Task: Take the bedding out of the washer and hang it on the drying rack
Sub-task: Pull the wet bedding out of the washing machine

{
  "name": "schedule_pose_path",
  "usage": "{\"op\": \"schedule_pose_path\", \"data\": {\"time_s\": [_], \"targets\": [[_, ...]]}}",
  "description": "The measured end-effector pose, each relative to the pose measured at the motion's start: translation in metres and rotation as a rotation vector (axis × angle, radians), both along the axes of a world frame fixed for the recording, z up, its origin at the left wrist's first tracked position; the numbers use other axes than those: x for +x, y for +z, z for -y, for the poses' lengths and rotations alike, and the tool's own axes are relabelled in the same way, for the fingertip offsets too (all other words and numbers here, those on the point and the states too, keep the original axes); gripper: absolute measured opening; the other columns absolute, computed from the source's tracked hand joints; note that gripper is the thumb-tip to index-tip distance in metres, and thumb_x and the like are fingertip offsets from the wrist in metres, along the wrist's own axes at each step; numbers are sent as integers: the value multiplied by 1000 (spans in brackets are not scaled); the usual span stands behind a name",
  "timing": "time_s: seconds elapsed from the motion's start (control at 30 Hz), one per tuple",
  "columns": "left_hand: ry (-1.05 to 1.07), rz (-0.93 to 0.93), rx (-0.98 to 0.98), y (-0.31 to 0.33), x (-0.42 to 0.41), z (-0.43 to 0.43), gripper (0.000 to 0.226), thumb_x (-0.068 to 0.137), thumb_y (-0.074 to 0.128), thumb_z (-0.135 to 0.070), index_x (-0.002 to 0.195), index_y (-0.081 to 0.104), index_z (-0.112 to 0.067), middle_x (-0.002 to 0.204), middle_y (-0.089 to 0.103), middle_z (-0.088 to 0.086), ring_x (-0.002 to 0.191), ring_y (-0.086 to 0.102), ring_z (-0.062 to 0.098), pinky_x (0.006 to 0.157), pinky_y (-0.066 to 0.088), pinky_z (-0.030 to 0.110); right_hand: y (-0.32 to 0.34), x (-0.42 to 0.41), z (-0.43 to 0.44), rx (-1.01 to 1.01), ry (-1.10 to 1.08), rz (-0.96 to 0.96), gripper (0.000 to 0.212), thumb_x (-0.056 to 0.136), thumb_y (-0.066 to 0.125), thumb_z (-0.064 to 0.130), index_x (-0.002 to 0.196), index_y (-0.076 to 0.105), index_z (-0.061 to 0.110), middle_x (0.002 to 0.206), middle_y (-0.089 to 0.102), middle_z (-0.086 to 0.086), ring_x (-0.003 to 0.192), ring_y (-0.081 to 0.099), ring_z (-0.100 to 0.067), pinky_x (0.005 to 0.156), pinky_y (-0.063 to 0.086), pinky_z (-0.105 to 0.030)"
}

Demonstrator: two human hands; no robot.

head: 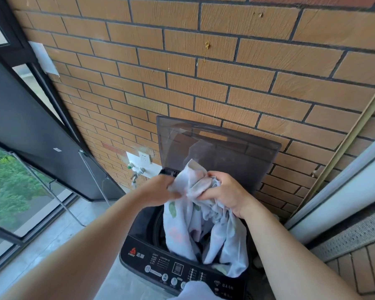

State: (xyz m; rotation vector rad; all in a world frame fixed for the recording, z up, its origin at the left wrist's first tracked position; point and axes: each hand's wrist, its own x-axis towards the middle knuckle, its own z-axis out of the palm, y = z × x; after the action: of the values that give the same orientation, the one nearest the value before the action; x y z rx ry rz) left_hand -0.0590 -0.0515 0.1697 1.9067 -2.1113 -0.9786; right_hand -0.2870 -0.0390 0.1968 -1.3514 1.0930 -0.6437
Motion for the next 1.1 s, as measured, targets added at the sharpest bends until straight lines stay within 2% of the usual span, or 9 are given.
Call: {"op": "schedule_pose_path", "data": {"time_s": [0.1, 0.17, 0.33, 0.6, 0.7, 0.8, 0.93, 1.03, 1.1], "targets": [[-44, 123, 132, -22, 7, -5, 28, 90, 69, -36, 106, 67, -13, 98, 68, 1, 90, 64, 20, 82, 54, 36, -4, -1, 0, 12, -64, 7, 29, 66, 86, 4, 89, 69, 6, 86, 72, -8, 86, 70, -20, 91, 56, -44], [-34, 213, 108, -32, 12, -6, 26, 100, 53, -33, 100, 63, -9, 87, 62, 3, 77, 57, 21, 69, 46, 33, -5, -2, 0, -3, -112, -5, 30, 63, 87, 9, 86, 68, 5, 84, 72, -9, 84, 69, -20, 90, 56, -46], [152, 127, -36, -26, 11, 0, 25, 107, 36, -23, 107, 56, -7, 94, 65, 15, 74, 56, 26, 70, 50, 39, -5, -4, 2, -34, -203, -1, 27, 68, 87, 10, 91, 71, 11, 93, 76, -9, 93, 73, -25, 87, 55, -38], [36, -191, -403, 61, -24, 3, 14, 99, 58, -21, 91, 70, -20, 74, 67, -9, 59, 56, 0, 52, 40, 18, 1, 1, -7, 82, 170, -29, 43, 70, 85, -1, 106, 67, 12, 95, 73, -2, 94, 70, -16, 87, 55, -30], [-22, -249, -348, 68, -32, -1, 7, 92, 71, -31, 95, 77, -32, 80, 72, -14, 66, 63, -2, 56, 47, 15, 6, 6, -12, 78, 263, -86, 32, 71, 85, -1, 94, 70, 15, 88, 69, 1, 88, 65, -12, 87, 53, -31], [-41, -377, -191, 63, -32, -1, 21, 92, 72, -27, 111, 76, -35, 88, 75, -17, 73, 64, -10, 66, 47, 7, 4, 3, -12, 67, 226, -29, 35, 75, 79, -8, 108, 68, 0, 94, 69, -3, 90, 65, -12, 88, 54, -29], [-39, -791, 129, 53, -19, 0, 62, 78, 64, 8, 134, 64, -18, 115, 73, 15, 99, 68, 18, 90, 54, 30, 2, -4, -12, 117, 179, 56, 27, 80, 73, -11, 95, 63, 9, 83, 59, 0, 80, 57, -12, 78, 50, -23], [105, -1049, 282, 37, -9, 2, 82, 54, 45, 14, 132, 59, -7, 123, 67, 21, 108, 66, 33, 87, 56, 40, -1, -3, -9, 76, 57, 82, 25, 76, 78, 0, 92, 62, 12, 84, 56, -6, 84, 60, -14, 86, 49, -30], [162, -951, 295, 23, -7, -3, 81, 52, 41, 15, 129, 57, -4, 115, 66, 23, 103, 65, 36, 72, 57, 35, -2, -1, -7, 55, -26, 119, 28, 70, 83, 7, 90, 64, 13, 85, 61, -5, 89, 66, -18, 97, 51, -39]]}}
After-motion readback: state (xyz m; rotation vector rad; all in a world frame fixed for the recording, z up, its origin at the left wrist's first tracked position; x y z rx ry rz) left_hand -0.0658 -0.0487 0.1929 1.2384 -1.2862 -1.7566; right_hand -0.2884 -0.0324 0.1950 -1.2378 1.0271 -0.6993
